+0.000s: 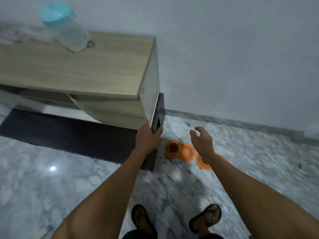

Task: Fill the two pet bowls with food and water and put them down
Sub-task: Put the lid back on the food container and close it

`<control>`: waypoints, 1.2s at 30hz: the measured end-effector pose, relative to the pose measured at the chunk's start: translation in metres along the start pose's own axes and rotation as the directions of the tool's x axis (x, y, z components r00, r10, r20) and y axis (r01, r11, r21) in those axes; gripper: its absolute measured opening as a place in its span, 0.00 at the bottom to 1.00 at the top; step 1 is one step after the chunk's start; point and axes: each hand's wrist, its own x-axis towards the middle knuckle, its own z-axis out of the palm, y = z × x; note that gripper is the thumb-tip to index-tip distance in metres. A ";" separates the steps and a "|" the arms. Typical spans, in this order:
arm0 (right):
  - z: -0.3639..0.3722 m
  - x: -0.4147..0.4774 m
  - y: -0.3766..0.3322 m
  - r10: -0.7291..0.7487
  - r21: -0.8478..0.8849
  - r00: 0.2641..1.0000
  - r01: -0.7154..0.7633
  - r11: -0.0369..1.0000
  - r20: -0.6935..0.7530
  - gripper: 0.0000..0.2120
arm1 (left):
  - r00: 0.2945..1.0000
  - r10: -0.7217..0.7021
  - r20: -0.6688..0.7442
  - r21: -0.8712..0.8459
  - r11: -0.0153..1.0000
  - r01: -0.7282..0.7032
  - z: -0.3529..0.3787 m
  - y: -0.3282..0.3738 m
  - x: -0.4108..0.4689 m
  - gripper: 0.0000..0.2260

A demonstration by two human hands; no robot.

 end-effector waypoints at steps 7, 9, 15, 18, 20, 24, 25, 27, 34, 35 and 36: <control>0.098 -0.058 -0.128 -0.139 -0.033 0.990 0.139 0.990 0.003 0.22 | 0.992 -0.006 -0.129 -0.044 0.999 0.000 -0.169 -0.065 -0.010 0.35; 0.126 -0.069 -0.161 -0.177 -0.050 0.984 0.177 0.983 0.017 0.21 | 0.988 -0.007 -0.156 -0.037 0.999 0.001 -0.209 -0.087 -0.010 0.35; 0.197 -0.083 -0.243 -0.272 -0.059 0.958 0.277 0.959 0.089 0.22 | 0.961 -0.046 -0.274 -0.082 0.996 0.024 -0.299 -0.144 -0.002 0.33; 0.232 -0.079 -0.282 -0.333 -0.058 0.936 0.341 0.938 0.111 0.21 | 0.945 -0.073 -0.319 -0.116 0.993 0.037 -0.330 -0.167 0.017 0.35; 0.257 -0.072 -0.307 -0.352 -0.047 0.929 0.359 0.932 0.117 0.20 | 0.937 -0.083 -0.339 -0.135 0.990 0.038 -0.349 -0.178 0.034 0.35; 0.310 -0.054 -0.362 -0.365 -0.046 0.922 0.373 0.927 0.130 0.21 | 0.932 -0.081 -0.354 -0.135 0.990 0.035 -0.391 -0.204 0.083 0.35; 0.323 -0.048 -0.375 -0.366 -0.041 0.921 0.374 0.927 0.131 0.22 | 0.934 -0.080 -0.349 -0.133 0.991 0.035 -0.402 -0.210 0.097 0.35; 0.350 -0.034 -0.402 -0.365 -0.034 0.922 0.372 0.928 0.132 0.22 | 0.938 -0.064 -0.340 -0.119 0.993 0.025 -0.425 -0.219 0.126 0.35; 0.428 0.002 -0.496 -0.332 -0.009 0.933 0.336 0.942 0.138 0.21 | 0.927 -0.080 -0.366 -0.145 0.989 0.029 -0.511 -0.244 0.216 0.32; 0.436 0.007 -0.508 -0.334 -0.009 0.932 0.339 0.941 0.138 0.21 | 0.925 -0.079 -0.371 -0.141 0.990 0.028 -0.523 -0.247 0.228 0.32; 0.443 0.012 -0.518 -0.342 -0.009 0.930 0.347 0.938 0.137 0.22 | 0.924 -0.075 -0.374 -0.131 0.991 0.028 -0.534 -0.251 0.239 0.31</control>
